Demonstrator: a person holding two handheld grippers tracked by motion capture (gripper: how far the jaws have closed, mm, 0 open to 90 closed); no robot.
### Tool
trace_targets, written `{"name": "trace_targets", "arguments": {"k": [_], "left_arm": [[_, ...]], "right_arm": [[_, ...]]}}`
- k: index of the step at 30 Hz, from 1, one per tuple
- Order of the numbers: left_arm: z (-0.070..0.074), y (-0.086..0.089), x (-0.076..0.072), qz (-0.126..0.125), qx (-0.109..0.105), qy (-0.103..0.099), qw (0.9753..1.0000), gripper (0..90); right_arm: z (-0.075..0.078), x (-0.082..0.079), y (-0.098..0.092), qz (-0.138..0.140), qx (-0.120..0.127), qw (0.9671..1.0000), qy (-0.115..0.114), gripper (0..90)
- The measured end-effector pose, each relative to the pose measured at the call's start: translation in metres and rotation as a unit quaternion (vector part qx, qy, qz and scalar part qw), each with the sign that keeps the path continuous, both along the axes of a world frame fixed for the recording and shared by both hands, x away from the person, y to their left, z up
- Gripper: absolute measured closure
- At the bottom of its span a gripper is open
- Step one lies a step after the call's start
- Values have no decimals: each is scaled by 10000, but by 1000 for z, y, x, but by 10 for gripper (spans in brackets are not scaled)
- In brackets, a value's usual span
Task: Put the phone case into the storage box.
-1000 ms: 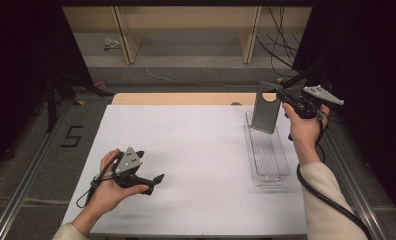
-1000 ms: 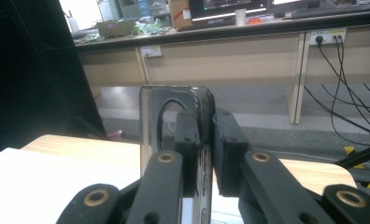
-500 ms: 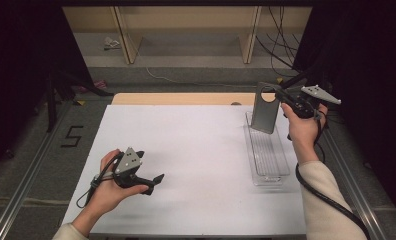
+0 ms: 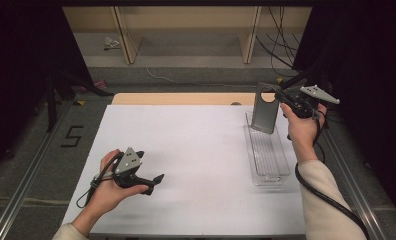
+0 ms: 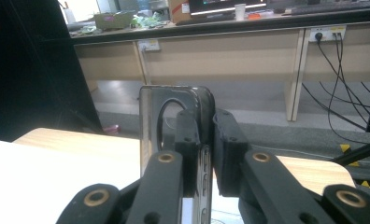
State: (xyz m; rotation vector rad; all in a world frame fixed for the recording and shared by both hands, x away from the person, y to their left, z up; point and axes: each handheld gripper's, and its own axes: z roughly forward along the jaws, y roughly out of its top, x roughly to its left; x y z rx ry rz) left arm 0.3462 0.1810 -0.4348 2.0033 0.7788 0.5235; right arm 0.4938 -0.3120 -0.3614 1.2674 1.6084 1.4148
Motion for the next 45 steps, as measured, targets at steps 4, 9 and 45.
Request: {"name": "trace_targets", "arguments": {"k": [4,9,45], "left_arm": [[0,0,0,7,-5,-5,10000,6],[0,0,0,10,-18,-5,10000,6],[0,0,1,-8,-57,30,10000,11]], "right_arm": [[-1,1,0,4,-32,10000,-2,823],[-1,2,1,0,-35,10000,23,823],[-11,21,6,20,-306,9991,294,822]]}}
